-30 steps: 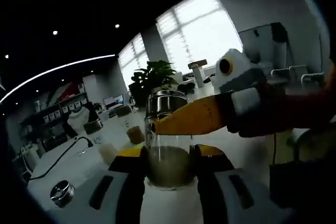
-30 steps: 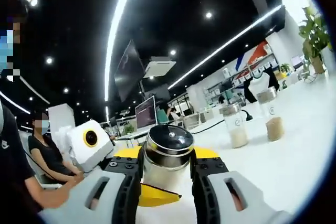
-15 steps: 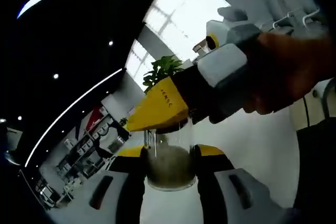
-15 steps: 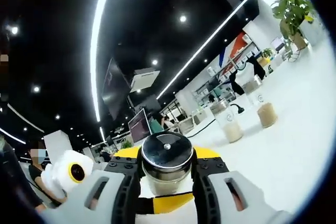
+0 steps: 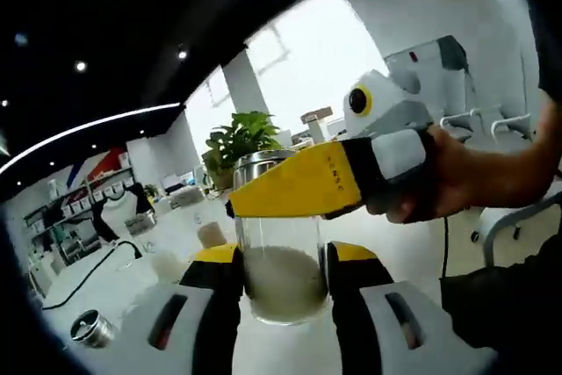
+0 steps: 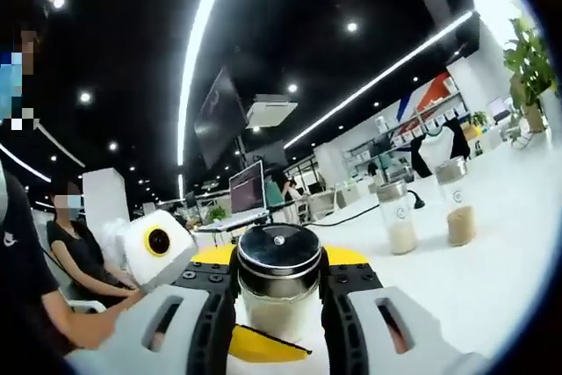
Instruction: Rotate the seasoning bottle until the label or dispensing opening points toward the visible target arrow and the bottle remains upright within the marked orientation range
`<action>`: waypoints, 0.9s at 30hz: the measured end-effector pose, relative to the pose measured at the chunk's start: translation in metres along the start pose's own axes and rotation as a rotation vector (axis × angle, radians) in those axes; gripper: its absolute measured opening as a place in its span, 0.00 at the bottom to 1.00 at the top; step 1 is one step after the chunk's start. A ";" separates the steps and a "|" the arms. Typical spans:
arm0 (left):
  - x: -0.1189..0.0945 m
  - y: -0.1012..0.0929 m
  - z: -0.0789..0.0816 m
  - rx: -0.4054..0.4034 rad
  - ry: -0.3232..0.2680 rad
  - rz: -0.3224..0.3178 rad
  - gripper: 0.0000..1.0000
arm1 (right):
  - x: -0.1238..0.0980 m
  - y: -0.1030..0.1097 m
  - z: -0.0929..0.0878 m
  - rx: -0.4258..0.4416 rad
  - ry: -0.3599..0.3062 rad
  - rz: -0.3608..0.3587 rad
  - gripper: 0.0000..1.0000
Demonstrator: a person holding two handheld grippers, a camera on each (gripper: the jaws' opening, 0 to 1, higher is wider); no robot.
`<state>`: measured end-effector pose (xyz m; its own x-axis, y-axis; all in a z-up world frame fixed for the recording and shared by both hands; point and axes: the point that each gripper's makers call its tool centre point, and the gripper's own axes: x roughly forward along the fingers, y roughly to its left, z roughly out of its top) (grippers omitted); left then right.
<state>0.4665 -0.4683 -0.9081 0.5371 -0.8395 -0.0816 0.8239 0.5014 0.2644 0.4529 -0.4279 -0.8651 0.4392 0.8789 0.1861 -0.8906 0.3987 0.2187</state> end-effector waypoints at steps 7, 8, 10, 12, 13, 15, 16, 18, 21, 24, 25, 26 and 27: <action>-0.010 -0.016 0.008 -0.146 -0.076 -0.152 0.41 | -0.003 0.034 0.004 -0.136 0.011 0.164 0.34; -0.011 -0.020 0.008 -0.153 -0.082 -0.172 0.42 | -0.004 0.038 0.004 -0.156 0.014 0.181 0.34; -0.012 -0.026 0.008 -0.156 -0.077 -0.201 0.43 | -0.005 0.045 0.001 -0.176 0.029 0.217 0.34; -0.012 -0.031 0.007 -0.158 -0.069 -0.225 0.43 | -0.006 0.046 0.000 -0.180 0.031 0.232 0.34; -0.012 -0.035 0.007 -0.141 -0.069 -0.234 0.41 | -0.006 0.048 -0.001 -0.182 0.032 0.242 0.34; -0.011 -0.037 0.007 -0.134 -0.057 -0.230 0.41 | -0.006 0.047 -0.001 -0.181 0.028 0.245 0.34; -0.010 -0.034 0.007 -0.128 -0.057 -0.214 0.41 | -0.006 0.045 0.000 -0.181 0.021 0.236 0.34; -0.007 -0.026 0.006 -0.122 -0.042 -0.164 0.40 | -0.003 0.036 0.001 -0.166 0.007 0.193 0.34; -0.004 -0.007 -0.003 -0.076 0.003 -0.040 0.40 | 0.000 0.021 0.001 -0.174 -0.006 0.108 0.33; -0.001 0.005 -0.011 -0.054 0.047 0.047 0.40 | 0.004 0.001 -0.003 -0.120 -0.003 0.009 0.33; 0.000 0.010 -0.013 -0.022 0.065 0.090 0.40 | 0.005 -0.003 -0.004 -0.097 -0.011 -0.012 0.33; 0.001 0.014 -0.015 0.001 0.078 0.116 0.40 | 0.006 -0.009 -0.005 -0.059 -0.024 -0.041 0.33; 0.003 0.017 -0.016 0.035 0.097 0.145 0.40 | 0.006 -0.012 -0.005 -0.032 -0.036 -0.058 0.33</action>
<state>0.4850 -0.4587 -0.9192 0.6659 -0.7343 -0.1318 0.7308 0.6066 0.3130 0.4654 -0.4263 -0.8713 0.4934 0.8445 0.2082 -0.8667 0.4572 0.1997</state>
